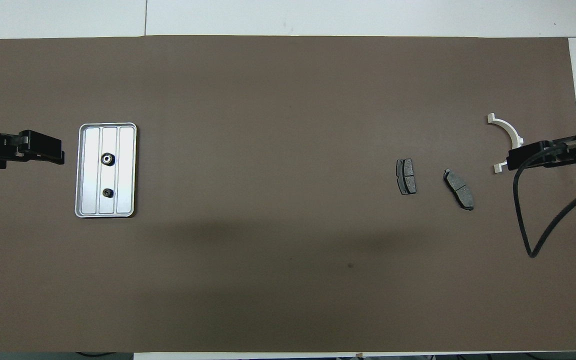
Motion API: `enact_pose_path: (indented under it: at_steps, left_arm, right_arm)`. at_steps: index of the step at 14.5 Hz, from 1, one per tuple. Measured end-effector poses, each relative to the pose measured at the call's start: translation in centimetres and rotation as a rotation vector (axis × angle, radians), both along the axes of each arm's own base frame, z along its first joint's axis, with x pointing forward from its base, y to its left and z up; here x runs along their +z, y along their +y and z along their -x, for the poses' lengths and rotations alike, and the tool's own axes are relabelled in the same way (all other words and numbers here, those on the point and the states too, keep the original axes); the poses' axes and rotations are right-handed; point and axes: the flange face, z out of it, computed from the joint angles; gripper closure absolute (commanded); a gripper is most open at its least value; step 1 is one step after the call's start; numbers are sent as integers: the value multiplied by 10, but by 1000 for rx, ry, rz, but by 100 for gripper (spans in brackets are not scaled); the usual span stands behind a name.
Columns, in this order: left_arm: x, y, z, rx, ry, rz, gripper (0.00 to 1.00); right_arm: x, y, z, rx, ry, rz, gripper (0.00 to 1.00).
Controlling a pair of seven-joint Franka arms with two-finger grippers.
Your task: Place bearing gear from tray to pile
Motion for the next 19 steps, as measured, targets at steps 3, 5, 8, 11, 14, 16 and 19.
enact_pose_path:
  at_steps: [3, 5, 8, 11, 14, 16, 19]
  left_arm:
    - [0, -1, 0, 0, 2, 7, 0]
    - [0, -1, 0, 0, 1, 8, 0]
    - [5, 3, -7, 7, -61, 14, 0]
    - [4, 6, -6, 19, -49, 13, 0]
    - [1, 11, -7, 53, -52, 13, 0]
    - [-14, 16, -14, 63, -64, 14, 0]
    - [-60, 23, -37, 75, -48, 16, 0]
  right_arm:
    - [0, 0, 0, 0, 0, 0, 0]
    - [0, 0, 0, 0, 0, 0, 0]
    - [0, 0, 0, 0, -1, 0, 0]
    - [1, 0, 0, 0, -1, 0, 0]
    - [1, 0, 0, 0, -1, 0, 0]
    - [1, 0, 0, 0, -1, 0, 0]
    - [1, 0, 0, 0, -1, 0, 0]
